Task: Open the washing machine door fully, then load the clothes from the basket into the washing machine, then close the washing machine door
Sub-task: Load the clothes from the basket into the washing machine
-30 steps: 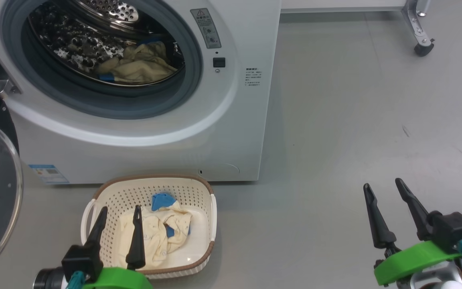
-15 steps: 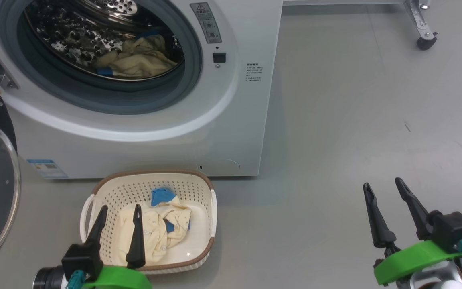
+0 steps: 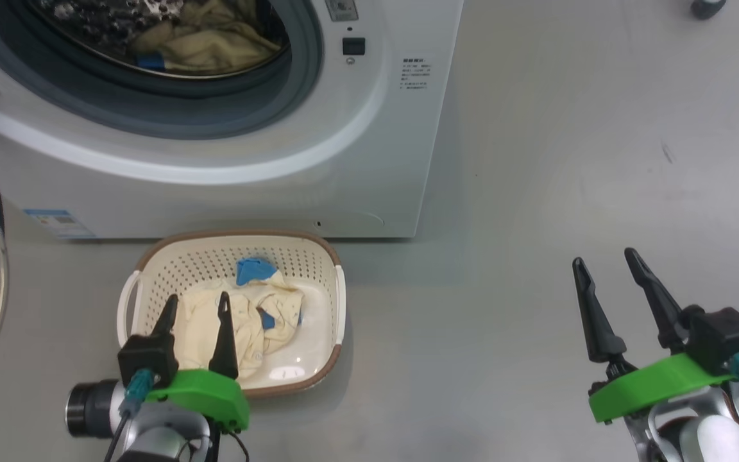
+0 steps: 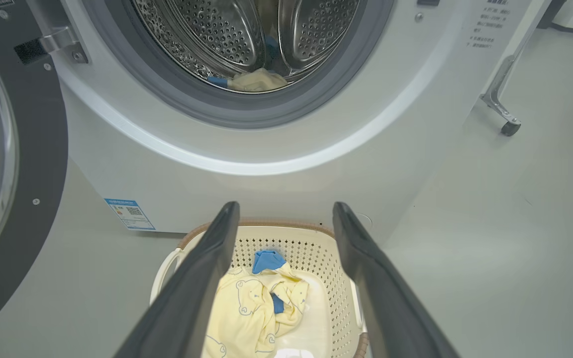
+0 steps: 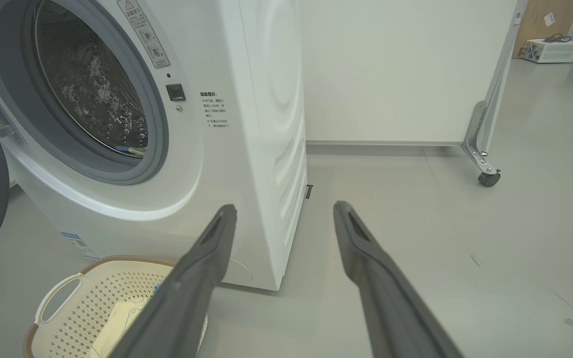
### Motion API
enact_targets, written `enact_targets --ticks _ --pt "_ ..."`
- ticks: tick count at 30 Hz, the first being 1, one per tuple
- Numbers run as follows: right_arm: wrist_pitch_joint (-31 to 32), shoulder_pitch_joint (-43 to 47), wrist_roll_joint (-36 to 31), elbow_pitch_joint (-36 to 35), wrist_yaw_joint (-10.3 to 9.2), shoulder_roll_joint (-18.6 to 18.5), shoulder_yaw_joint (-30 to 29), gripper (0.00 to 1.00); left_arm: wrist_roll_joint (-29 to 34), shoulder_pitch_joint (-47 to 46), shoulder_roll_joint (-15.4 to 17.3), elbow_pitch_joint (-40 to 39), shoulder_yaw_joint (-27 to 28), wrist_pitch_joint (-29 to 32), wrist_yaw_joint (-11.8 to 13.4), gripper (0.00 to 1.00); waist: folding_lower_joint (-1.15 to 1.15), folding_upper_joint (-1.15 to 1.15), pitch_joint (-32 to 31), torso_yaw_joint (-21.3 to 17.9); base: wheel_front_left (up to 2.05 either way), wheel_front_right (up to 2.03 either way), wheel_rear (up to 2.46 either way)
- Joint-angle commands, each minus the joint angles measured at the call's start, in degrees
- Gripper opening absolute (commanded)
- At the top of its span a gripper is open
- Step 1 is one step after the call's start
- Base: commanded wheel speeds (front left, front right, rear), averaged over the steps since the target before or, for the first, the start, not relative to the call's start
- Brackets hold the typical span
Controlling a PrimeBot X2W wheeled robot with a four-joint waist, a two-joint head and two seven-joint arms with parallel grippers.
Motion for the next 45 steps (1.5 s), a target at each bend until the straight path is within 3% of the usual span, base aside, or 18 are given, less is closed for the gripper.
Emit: enact_targets --ticks 1,7,15,26,36,45 --pt "-0.7 -3.0 0.5 -2.1 0.21 -0.6 1.5 1.00 -0.2 -4.1 0.3 1.1 1.6 0.1 2.8 1.00 0.00 0.00 3.0 -0.4 0.00 0.00 0.00" --pt "-1.5 -5.7 0.7 -1.7 0.21 -0.6 2.8 1.00 -1.9 -9.9 -2.0 11.0 1.3 0.2 -0.5 1.00 0.00 0.00 7.8 -1.7 0.00 0.00 0.00" --pt "-2.6 -10.9 0.5 -1.3 0.21 -0.6 4.9 1.00 -3.8 -20.2 -5.0 28.1 0.2 0.1 -8.0 1.00 0.00 0.00 15.7 -3.6 0.00 0.00 0.00" --pt "-5.1 -16.9 2.5 0.4 0.21 -0.6 8.2 1.00 -8.0 -30.3 -6.1 46.5 1.7 2.9 -16.1 1.00 0.00 0.00 26.1 -7.9 0.00 0.00 0.00" --pt "-7.0 -23.1 3.5 2.0 0.21 -0.6 13.7 1.00 -9.8 -39.4 -3.5 54.0 2.5 8.0 -18.8 1.00 0.00 0.00 36.6 -12.5 0.00 0.00 0.00" --pt "-7.4 -27.8 6.3 2.1 0.21 -0.6 16.6 1.00 -11.0 -45.7 0.9 57.1 3.9 11.5 -16.7 1.00 0.00 0.00 44.1 -16.4 0.00 0.00 0.00"
